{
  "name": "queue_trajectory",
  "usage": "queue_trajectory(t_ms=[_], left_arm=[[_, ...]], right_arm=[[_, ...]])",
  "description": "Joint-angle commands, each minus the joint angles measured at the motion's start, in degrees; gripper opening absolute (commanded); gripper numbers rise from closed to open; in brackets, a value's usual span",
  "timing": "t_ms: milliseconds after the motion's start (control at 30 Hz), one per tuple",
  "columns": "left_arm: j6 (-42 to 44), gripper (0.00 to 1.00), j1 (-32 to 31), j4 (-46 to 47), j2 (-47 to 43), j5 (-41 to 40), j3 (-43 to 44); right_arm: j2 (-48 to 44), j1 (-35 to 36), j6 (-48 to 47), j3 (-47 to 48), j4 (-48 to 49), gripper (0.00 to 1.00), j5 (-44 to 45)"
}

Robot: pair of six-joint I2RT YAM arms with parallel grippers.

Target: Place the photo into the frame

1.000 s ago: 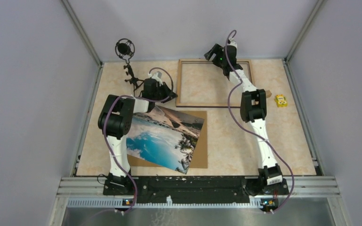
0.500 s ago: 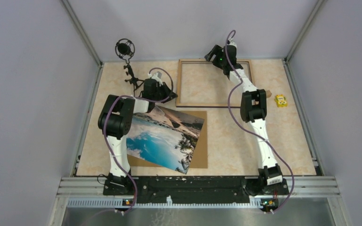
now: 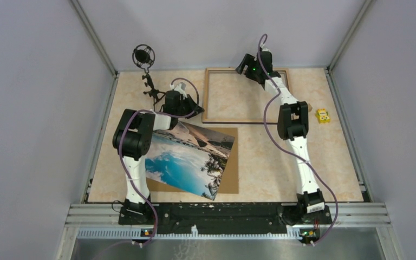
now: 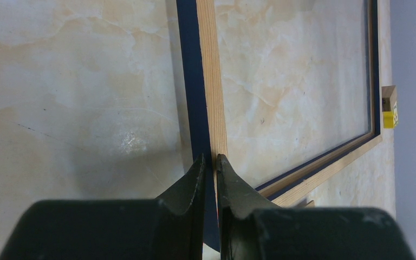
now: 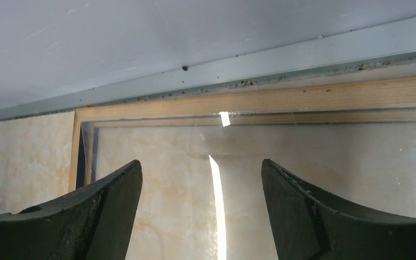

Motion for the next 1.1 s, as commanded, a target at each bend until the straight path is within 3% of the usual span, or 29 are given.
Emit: queue_trajectory(t_ms=[0,100,233,467,667,933,1067], left_arm=[[0.9,0.15,-0.9,-2.5,-1.3,0.9,-1.5],[1.9,0.18,-0.9,-3.6,-1.4,0.7,-0.8],[3.8,0.27,-0.9,-5.2,-2.6,-0.9,-0.4],[5.0,0.51,-1.2,-5.2,-3.3,-2.3,-0.4],[5.3,0.54,-1.5,-4.8,-3.4,-2.8,-0.3],[5.4,0.64,-1.6,-3.0,-3.9,-1.2,-1.1],[4.8,0.65,-1.6,-2.1,-4.0,-0.7,-1.5]], right_arm=[[-7.4,0.3,-3.0,1.0,-6.6,0.8,-1.3],[-13.7,-0.4,-6.8,-1.7,-12.8,0.82,0.2],[-26.1,-1.5,-11.5,-15.3,-16.2,0.85,4.2],[-40.8,-8.2,-9.6,-37.5,-14.5,0.85,0.7],[-47.9,-10.2,-11.7,-45.3,-18.9,0.84,4.9],[-61.3,-10.2,-0.3,-63.7,-17.5,0.84,15.9],[-65.4,-9.8,11.4,-75.9,-11.9,0.83,8.9]])
